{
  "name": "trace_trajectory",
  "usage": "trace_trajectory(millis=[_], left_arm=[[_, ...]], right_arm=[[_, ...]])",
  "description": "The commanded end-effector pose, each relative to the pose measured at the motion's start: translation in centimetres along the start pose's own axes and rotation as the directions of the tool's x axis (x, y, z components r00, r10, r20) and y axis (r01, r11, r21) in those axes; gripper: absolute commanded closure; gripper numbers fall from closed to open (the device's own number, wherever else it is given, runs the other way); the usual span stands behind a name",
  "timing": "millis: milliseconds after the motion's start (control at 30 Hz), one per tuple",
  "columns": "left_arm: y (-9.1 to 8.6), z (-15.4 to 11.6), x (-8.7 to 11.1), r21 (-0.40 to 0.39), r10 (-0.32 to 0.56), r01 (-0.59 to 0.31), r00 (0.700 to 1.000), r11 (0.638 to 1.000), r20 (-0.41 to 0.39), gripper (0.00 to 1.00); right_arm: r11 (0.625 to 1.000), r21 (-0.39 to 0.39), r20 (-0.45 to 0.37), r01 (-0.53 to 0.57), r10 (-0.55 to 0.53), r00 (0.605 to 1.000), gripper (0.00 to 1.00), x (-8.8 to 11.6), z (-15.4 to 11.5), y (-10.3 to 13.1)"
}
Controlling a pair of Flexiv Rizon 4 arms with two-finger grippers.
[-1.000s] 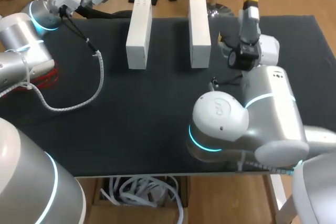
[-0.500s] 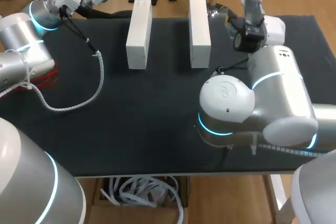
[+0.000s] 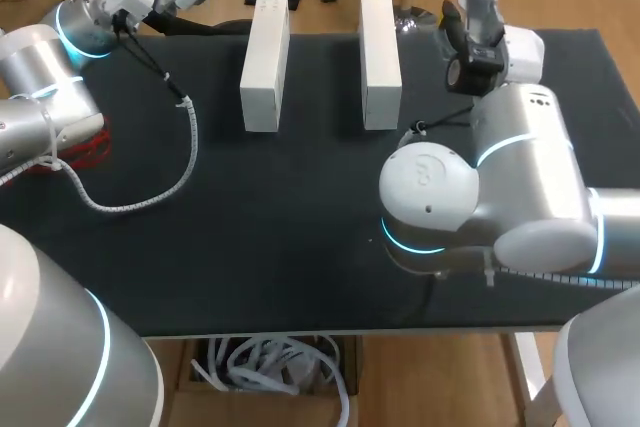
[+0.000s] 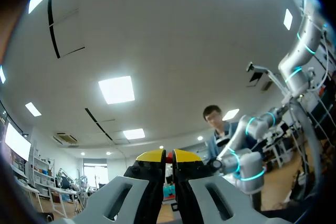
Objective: Grab the tape and strap the tape.
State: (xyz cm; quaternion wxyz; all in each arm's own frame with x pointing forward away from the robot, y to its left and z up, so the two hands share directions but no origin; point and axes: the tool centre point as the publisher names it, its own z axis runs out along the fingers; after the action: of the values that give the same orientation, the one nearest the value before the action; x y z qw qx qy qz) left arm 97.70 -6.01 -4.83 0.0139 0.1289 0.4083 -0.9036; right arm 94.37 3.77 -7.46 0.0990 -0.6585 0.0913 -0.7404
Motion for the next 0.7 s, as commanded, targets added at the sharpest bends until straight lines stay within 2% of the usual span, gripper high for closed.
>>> trace_trajectory(millis=[33,700], left_arm=[[0.07,-0.09,-0.07,0.002,0.001,-0.001,1.0,1.0,-0.003,1.0],[0.07,-0.09,-0.07,0.002,0.001,-0.001,1.0,1.0,-0.003,1.0]], right_arm=[[1.0,-0.008,-0.005,-0.003,0.003,1.0,0.53,-0.01,0.06,-0.33],[1.0,-0.002,-0.011,-0.024,0.024,1.0,0.62,-0.17,0.11,-0.94]])
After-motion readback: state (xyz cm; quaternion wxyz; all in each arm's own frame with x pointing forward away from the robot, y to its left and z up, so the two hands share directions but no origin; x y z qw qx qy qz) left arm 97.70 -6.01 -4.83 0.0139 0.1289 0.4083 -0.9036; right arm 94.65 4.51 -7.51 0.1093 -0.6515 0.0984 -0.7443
